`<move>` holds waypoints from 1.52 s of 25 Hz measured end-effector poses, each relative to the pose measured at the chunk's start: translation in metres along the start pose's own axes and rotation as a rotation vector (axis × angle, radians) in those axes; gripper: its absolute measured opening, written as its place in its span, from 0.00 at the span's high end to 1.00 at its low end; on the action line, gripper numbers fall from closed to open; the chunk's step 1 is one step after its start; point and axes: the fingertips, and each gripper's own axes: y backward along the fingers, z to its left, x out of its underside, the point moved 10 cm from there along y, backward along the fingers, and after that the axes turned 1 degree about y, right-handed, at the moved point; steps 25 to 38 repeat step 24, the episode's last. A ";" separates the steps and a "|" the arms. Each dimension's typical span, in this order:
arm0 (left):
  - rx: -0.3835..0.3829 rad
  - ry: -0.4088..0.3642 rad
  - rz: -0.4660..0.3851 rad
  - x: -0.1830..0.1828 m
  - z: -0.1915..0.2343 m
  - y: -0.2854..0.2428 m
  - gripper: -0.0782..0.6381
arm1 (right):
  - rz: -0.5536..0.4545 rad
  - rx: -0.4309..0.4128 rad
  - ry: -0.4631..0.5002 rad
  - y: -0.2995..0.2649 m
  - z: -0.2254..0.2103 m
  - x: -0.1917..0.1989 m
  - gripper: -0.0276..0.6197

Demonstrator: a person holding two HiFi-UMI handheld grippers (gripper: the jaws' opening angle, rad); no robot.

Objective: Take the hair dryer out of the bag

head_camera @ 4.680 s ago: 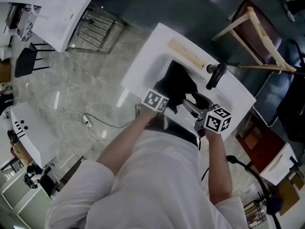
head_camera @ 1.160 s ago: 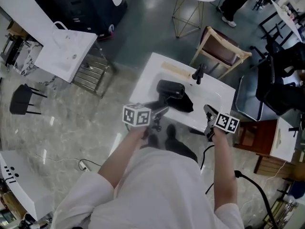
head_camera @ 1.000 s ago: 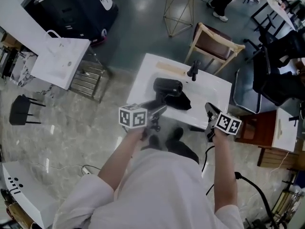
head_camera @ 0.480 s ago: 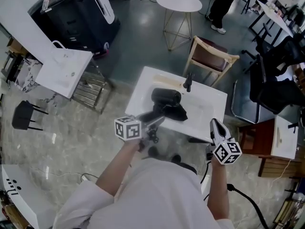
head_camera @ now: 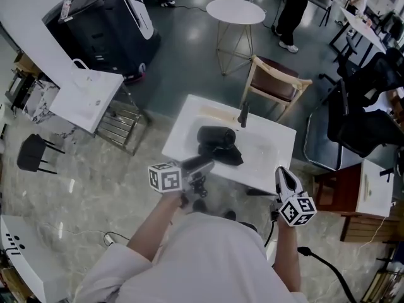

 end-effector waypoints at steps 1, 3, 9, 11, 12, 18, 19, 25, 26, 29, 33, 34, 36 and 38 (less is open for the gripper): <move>-0.001 -0.002 0.000 0.001 -0.001 -0.001 0.57 | -0.001 -0.002 0.003 0.002 -0.002 -0.001 0.95; 0.001 -0.003 -0.002 0.003 -0.004 -0.004 0.57 | -0.002 -0.004 0.005 0.003 -0.007 -0.003 0.95; 0.007 -0.004 -0.008 0.004 -0.009 -0.011 0.58 | -0.007 -0.018 0.001 0.000 -0.013 -0.007 0.95; 0.009 -0.005 -0.006 0.003 -0.010 -0.013 0.57 | -0.006 -0.020 -0.001 -0.001 -0.014 -0.008 0.95; 0.012 -0.002 -0.006 0.003 -0.011 -0.013 0.57 | -0.005 -0.021 -0.002 -0.002 -0.014 -0.008 0.95; 0.027 0.008 -0.007 -0.001 -0.012 -0.016 0.57 | 0.008 -0.023 -0.007 -0.008 -0.015 -0.007 0.95; 0.028 0.006 -0.008 -0.002 -0.011 -0.016 0.57 | 0.012 -0.024 -0.008 -0.009 -0.015 -0.006 0.95; 0.021 -0.005 -0.001 -0.007 -0.005 -0.015 0.57 | 0.023 -0.032 -0.002 -0.016 -0.012 -0.008 0.95; 0.021 -0.005 -0.001 -0.007 -0.005 -0.015 0.57 | 0.023 -0.032 -0.002 -0.016 -0.012 -0.008 0.95; 0.021 -0.005 -0.001 -0.007 -0.005 -0.015 0.57 | 0.023 -0.032 -0.002 -0.016 -0.012 -0.008 0.95; 0.021 -0.005 -0.001 -0.007 -0.005 -0.015 0.57 | 0.023 -0.032 -0.002 -0.016 -0.012 -0.008 0.95; 0.021 -0.005 -0.001 -0.007 -0.005 -0.015 0.57 | 0.023 -0.032 -0.002 -0.016 -0.012 -0.008 0.95; 0.021 -0.005 -0.001 -0.007 -0.005 -0.015 0.57 | 0.023 -0.032 -0.002 -0.016 -0.012 -0.008 0.95; 0.021 -0.005 -0.001 -0.007 -0.005 -0.015 0.57 | 0.023 -0.032 -0.002 -0.016 -0.012 -0.008 0.95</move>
